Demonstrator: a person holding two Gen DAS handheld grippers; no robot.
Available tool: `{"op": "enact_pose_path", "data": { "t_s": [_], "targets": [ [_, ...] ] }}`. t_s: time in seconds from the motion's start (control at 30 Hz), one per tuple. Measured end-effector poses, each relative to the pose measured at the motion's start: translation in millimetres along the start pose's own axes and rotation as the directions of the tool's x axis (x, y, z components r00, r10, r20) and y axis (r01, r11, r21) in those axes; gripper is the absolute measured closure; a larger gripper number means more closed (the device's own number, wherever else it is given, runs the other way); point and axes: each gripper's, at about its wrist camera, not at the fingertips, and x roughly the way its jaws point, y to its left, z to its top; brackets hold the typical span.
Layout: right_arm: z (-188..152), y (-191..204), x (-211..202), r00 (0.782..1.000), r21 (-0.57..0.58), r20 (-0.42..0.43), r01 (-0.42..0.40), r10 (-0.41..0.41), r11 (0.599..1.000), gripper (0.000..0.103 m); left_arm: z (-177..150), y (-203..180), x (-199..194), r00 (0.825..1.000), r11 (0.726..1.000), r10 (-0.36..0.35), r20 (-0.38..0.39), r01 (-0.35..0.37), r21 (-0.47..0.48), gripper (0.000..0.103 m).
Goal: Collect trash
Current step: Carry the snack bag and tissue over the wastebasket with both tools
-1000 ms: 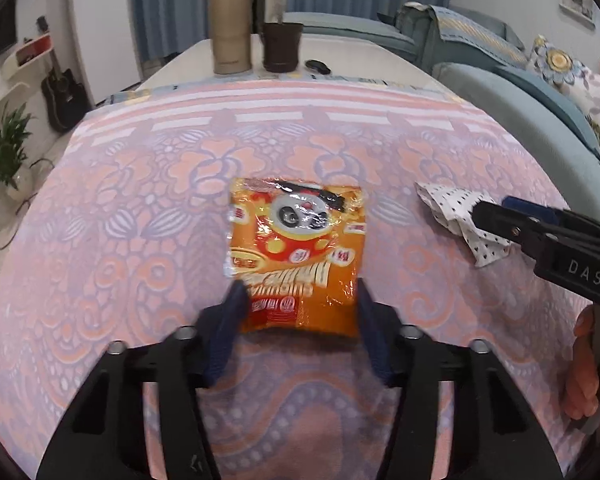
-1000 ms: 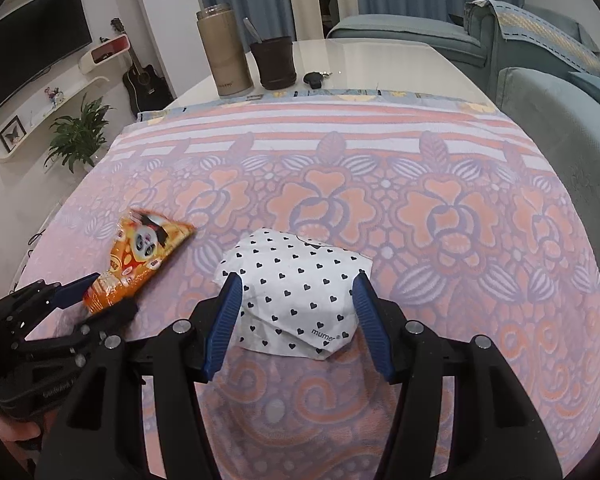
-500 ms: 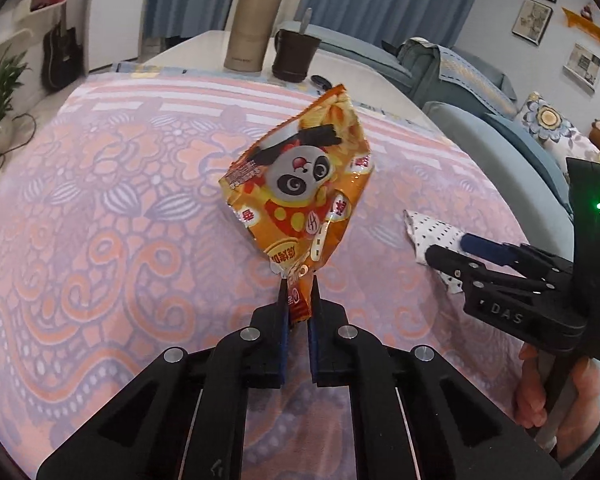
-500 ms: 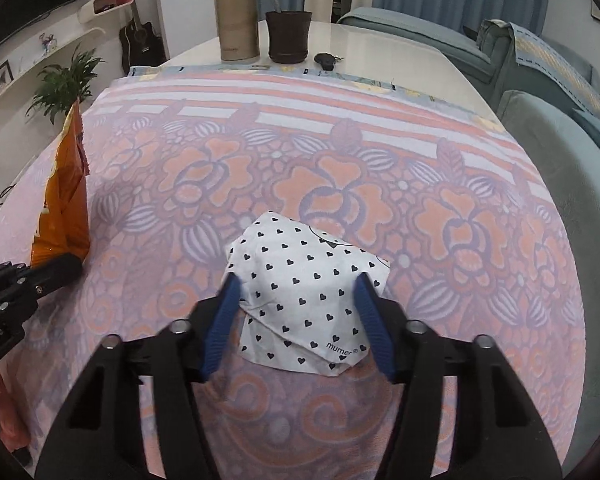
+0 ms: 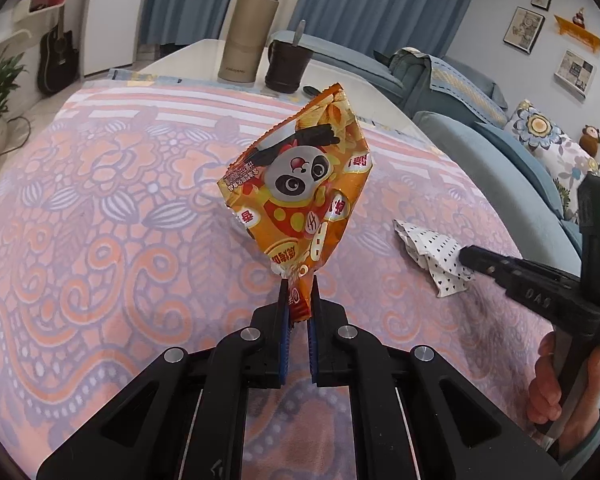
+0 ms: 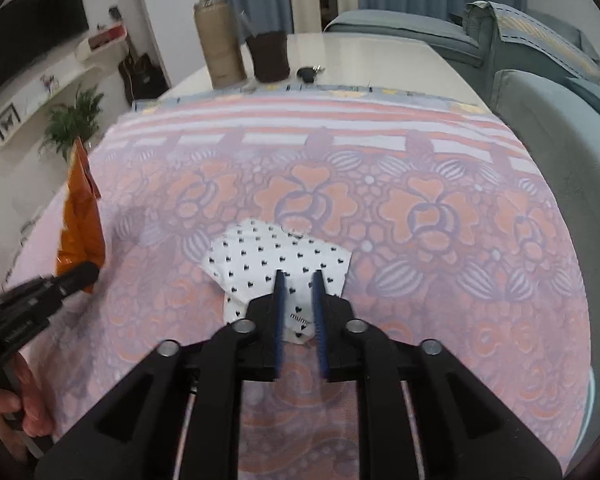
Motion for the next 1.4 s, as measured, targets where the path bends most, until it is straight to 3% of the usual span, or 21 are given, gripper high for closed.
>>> {"op": "enact_pose_path", "data": {
  "t_s": [0.07,0.13,0.23,0.33,0.37,0.4,0.43,0.5,0.53,0.6,0.63,0.7,0.83,1.0,1.13,1.27,1.4],
  "targets": [
    [-1.4,8.6,1.1,1.000,-0.020,0.006,-0.012,0.012,1.000,0.064,-0.2,0.5,-0.1,1.000,1.000,-0.003,-0.002,0.003,-0.001,0.098],
    [-1.5,20.0,-0.3,0.999,-0.050,0.031,-0.018,0.020,0.999,0.038,0.6,1.6,0.5,1.000,1.000,-0.008,-0.003,0.008,-0.003,0.098],
    [2.1,36.4,2.9,0.999,-0.112,0.046,0.028,-0.023,0.993,0.025,1.8,1.7,1.4,1.000,1.000,-0.013,-0.003,0.013,0.002,0.098],
    [5.5,42.6,24.2,0.993,-0.157,-0.009,0.115,-0.118,0.981,0.023,3.5,2.7,3.4,1.000,1.000,-0.018,-0.006,0.018,0.005,0.098],
    [5.6,41.1,34.9,0.987,-0.162,-0.039,0.146,-0.154,0.976,0.024,3.5,2.6,3.4,1.000,1.000,-0.019,-0.006,0.019,0.004,0.098],
    [7.7,36.7,36.2,0.990,-0.136,-0.041,0.125,-0.131,0.983,0.025,3.8,2.8,3.8,1.000,1.000,-0.020,-0.007,0.020,0.004,0.098],
    [11.7,29.9,38.2,0.991,-0.103,-0.049,0.118,-0.123,0.988,0.036,4.0,2.7,3.9,1.000,1.000,-0.021,-0.006,0.021,0.005,0.098],
    [14.7,20.0,40.5,0.994,-0.064,-0.053,0.096,-0.099,0.993,0.045,4.7,2.5,5.0,1.000,1.000,-0.023,-0.007,0.023,0.009,0.098],
    [15.6,15.1,39.6,0.994,-0.048,-0.043,0.098,-0.100,0.994,0.058,5.3,2.4,5.6,1.000,1.000,-0.024,-0.008,0.024,0.012,0.098],
    [16.7,9.0,36.9,0.994,-0.039,-0.026,0.104,-0.105,0.994,0.073,5.7,2.2,5.6,1.000,1.000,-0.026,-0.006,0.026,0.016,0.098],
    [16.2,4.3,31.9,0.998,-0.013,-0.009,0.064,-0.065,0.998,0.080,6.0,2.5,5.5,1.000,1.000,-0.026,-0.004,0.026,0.016,0.098],
    [15.3,-2.5,25.1,0.999,0.014,0.013,0.046,-0.046,0.999,0.087,6.7,1.9,3.7,1.000,0.999,-0.028,0.006,0.028,0.021,0.098],
    [13.0,-12.3,-0.2,0.997,0.039,0.064,0.042,-0.045,0.998,0.089,6.4,-11.8,-3.1,0.998,0.997,-0.061,0.025,0.059,0.050,0.098],
    [4.3,-26.8,-47.0,0.990,0.076,0.112,0.073,-0.081,0.994,0.089,12.0,-54.7,-13.3,0.990,0.985,-0.134,0.039,0.129,0.118,0.098],
    [-6.3,-50.9,-87.9,0.975,0.105,0.106,0.187,-0.198,0.977,0.089,13.9,-101.6,-19.9,0.979,0.965,-0.198,0.047,0.186,0.184,0.098],
    [-24.0,-95.8,-127.0,0.955,0.197,0.092,0.259,-0.281,0.946,0.089,15.9,-155.0,-21.2,0.959,0.935,-0.280,0.033,0.265,0.237,0.098],
    [-49.7,-141.6,-155.6,0.930,0.290,0.065,0.330,-0.363,0.898,0.089,14.8,-217.4,-16.5,0.931,0.880,-0.363,-0.025,0.352,0.318,0.098]
  ]
}}
